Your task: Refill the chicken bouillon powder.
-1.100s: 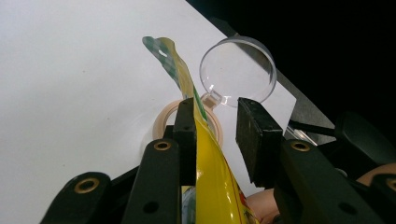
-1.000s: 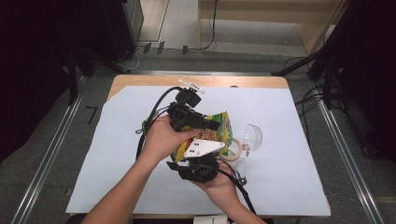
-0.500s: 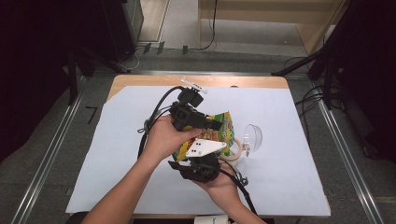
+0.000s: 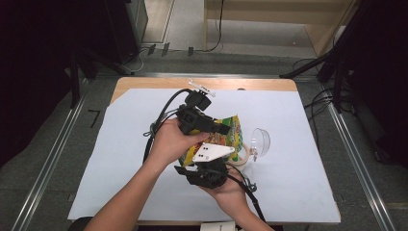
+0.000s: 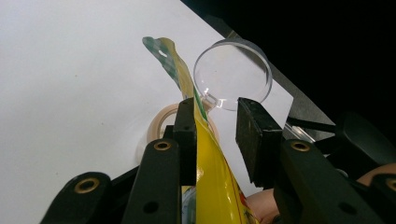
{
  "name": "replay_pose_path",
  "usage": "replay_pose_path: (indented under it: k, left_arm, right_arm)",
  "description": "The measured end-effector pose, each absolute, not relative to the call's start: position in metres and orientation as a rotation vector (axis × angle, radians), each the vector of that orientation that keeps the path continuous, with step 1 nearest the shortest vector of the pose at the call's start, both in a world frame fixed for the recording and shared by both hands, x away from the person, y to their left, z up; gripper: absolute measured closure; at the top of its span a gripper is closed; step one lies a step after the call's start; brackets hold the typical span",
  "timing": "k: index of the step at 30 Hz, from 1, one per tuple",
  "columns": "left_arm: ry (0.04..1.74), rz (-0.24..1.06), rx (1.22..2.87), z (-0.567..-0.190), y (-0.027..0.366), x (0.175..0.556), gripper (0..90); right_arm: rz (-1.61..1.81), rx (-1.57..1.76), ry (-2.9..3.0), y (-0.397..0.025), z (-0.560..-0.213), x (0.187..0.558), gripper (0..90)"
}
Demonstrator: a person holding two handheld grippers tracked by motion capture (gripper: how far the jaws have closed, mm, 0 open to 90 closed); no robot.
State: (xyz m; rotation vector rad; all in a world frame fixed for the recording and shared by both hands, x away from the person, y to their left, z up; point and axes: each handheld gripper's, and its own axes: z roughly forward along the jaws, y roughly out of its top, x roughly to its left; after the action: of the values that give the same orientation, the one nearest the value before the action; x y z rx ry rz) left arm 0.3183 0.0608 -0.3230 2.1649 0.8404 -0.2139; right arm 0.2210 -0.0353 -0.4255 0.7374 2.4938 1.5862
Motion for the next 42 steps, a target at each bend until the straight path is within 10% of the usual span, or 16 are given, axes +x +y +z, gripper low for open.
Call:
replay_pose_path:
  k: [42]
  left_arm:
    - [0.859, -0.24, 2.165, -0.3258, 0.0611, 0.3215, 70.7]
  right_arm:
    - [1.604, 0.746, 2.513, -0.0374, -0.4254, 0.2201, 70.9]
